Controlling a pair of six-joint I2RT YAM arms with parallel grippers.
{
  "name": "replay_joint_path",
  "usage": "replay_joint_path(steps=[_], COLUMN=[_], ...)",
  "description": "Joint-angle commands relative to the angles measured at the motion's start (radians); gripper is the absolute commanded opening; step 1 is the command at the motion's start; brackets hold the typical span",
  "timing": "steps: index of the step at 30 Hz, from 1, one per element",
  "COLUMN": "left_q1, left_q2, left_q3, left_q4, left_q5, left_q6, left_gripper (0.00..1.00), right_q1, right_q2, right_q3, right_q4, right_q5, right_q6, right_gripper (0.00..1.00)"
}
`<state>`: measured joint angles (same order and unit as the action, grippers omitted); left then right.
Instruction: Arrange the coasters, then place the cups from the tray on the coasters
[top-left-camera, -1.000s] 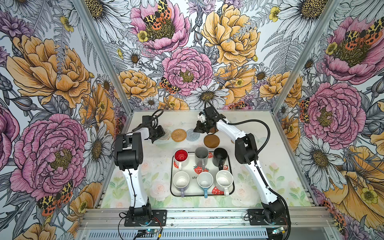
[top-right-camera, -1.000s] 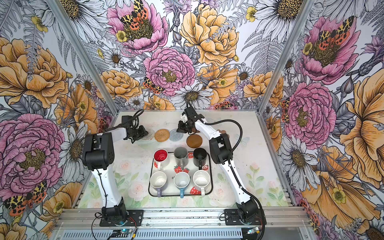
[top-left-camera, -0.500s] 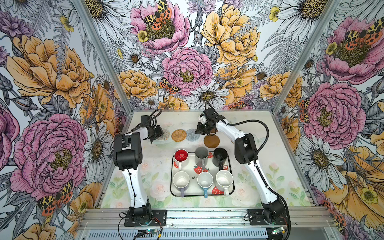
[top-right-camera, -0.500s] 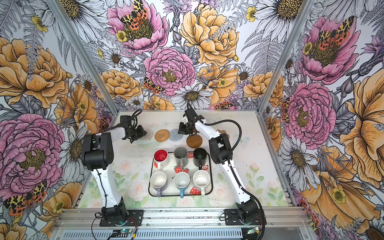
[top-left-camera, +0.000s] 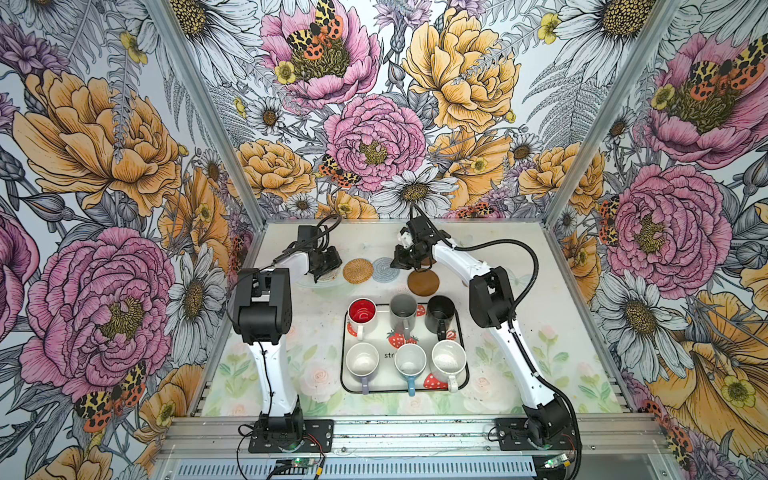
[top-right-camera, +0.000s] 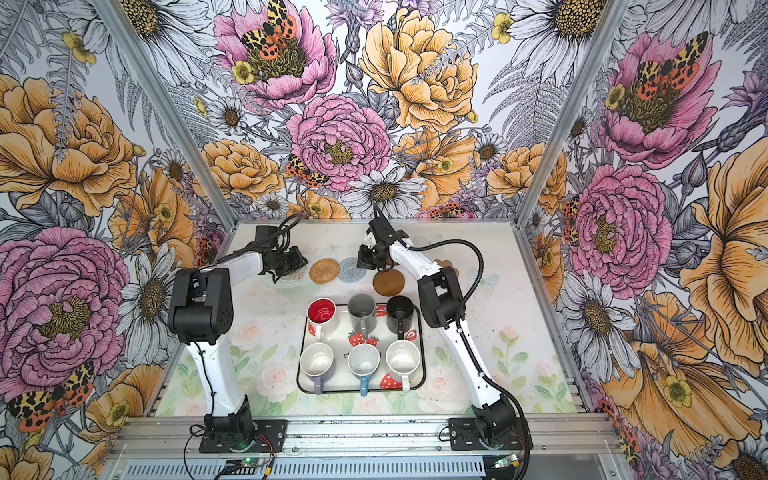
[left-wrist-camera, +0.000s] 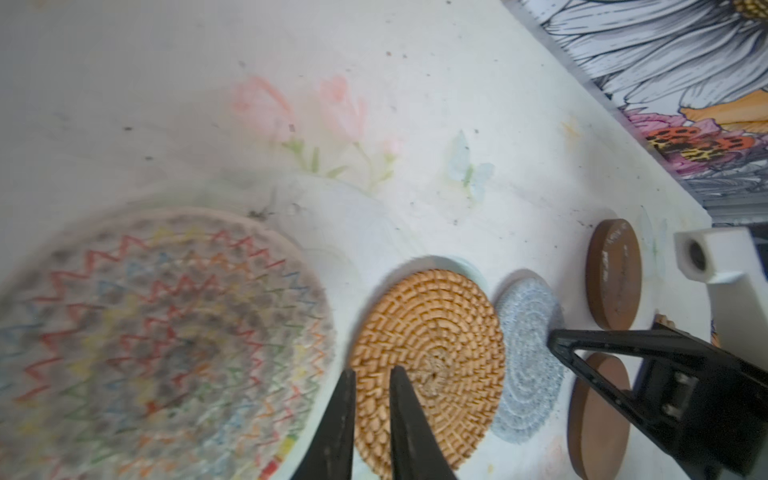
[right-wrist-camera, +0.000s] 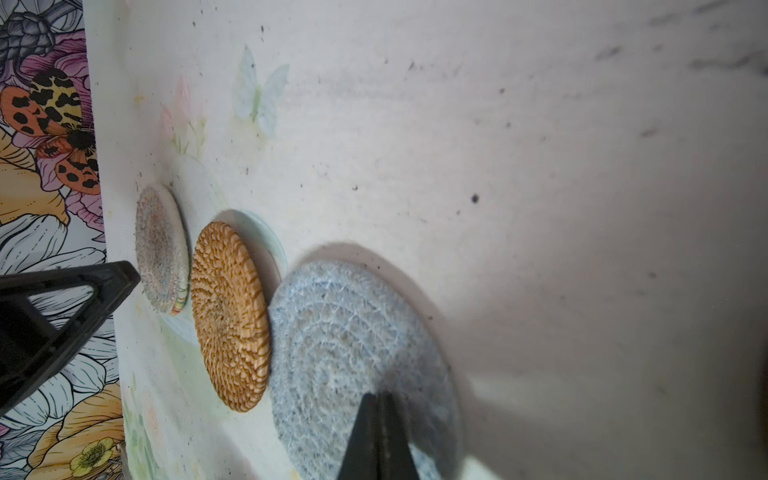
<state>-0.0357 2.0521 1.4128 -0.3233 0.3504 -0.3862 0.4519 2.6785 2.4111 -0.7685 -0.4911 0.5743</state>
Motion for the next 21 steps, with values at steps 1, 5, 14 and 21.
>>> replay_joint_path(steps=[1,5,14,21], left_q1=[-0.035,-0.069,-0.089,-0.079], left_q2=[-0.005,0.049,0.125,0.149], left_q3=[0.037,0.068,0.097,0.094], left_q4=[0.001,0.001,0.001,-0.006], left_q5=[0.009,0.031,0.021,0.000], left_q6=[-0.015,-0.023,-0.036,-0.037], left_gripper=[0.18,0.18,0.16,0.15], right_q1=[-0.010,-0.009,0.007,0.040], right_q2=[-0.003,-0.006,-0.026,-0.029], right_q3=[-0.027,-0.022,0.013,0.069], right_q4=[-0.078,-0.079,-0.077,-0.075], right_q5=[0.070,0.052,0.000,-0.040], right_q6=[-0.025,-0.029,-0.036,-0.037], right_gripper=[0.00,0.00,0.00,0.00])
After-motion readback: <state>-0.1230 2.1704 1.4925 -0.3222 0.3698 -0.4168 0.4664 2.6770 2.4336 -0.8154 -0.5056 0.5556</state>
